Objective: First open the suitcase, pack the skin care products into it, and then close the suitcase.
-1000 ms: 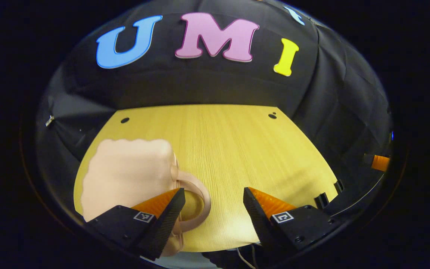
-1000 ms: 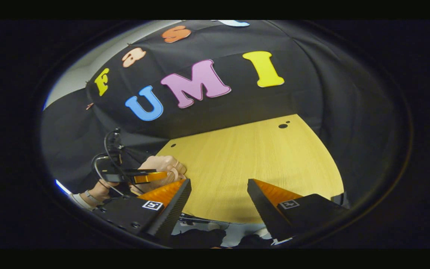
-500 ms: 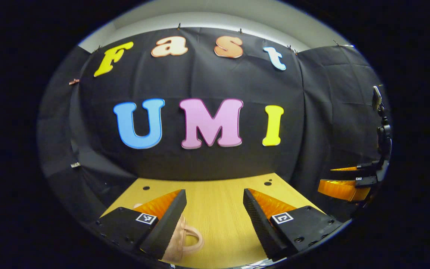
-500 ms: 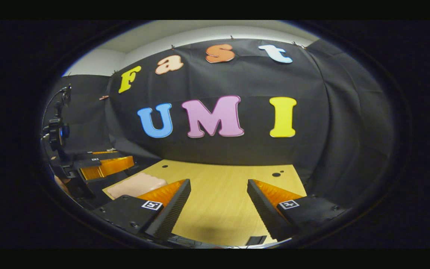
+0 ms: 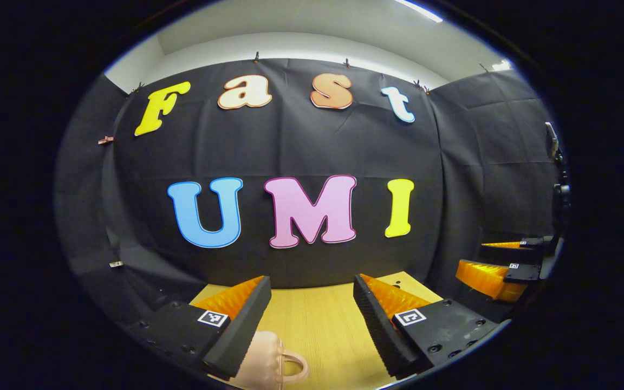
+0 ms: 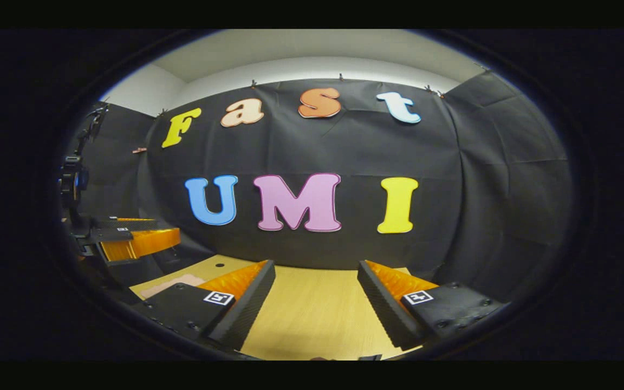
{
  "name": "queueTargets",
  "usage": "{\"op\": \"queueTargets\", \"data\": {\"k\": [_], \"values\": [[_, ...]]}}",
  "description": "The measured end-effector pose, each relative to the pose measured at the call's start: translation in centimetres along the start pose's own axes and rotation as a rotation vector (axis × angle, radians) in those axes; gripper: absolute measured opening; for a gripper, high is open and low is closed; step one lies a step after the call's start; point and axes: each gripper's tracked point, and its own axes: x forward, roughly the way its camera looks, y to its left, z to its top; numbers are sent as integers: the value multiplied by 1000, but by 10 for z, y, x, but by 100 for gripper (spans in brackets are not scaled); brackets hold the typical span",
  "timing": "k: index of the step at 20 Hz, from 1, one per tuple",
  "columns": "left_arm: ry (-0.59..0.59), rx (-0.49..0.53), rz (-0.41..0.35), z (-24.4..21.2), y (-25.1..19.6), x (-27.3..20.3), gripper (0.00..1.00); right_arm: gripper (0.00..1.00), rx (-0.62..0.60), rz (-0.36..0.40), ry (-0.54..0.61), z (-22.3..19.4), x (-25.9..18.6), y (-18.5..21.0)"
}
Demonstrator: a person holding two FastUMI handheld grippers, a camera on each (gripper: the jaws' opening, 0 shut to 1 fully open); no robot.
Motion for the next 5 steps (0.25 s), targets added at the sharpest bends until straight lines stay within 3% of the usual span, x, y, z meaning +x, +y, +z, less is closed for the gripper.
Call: {"op": "queueTargets", "data": {"k": [5], "values": [[-33, 15, 1, 16, 18, 3, 95, 97, -2, -39, -76, 23, 15, 10]]}}
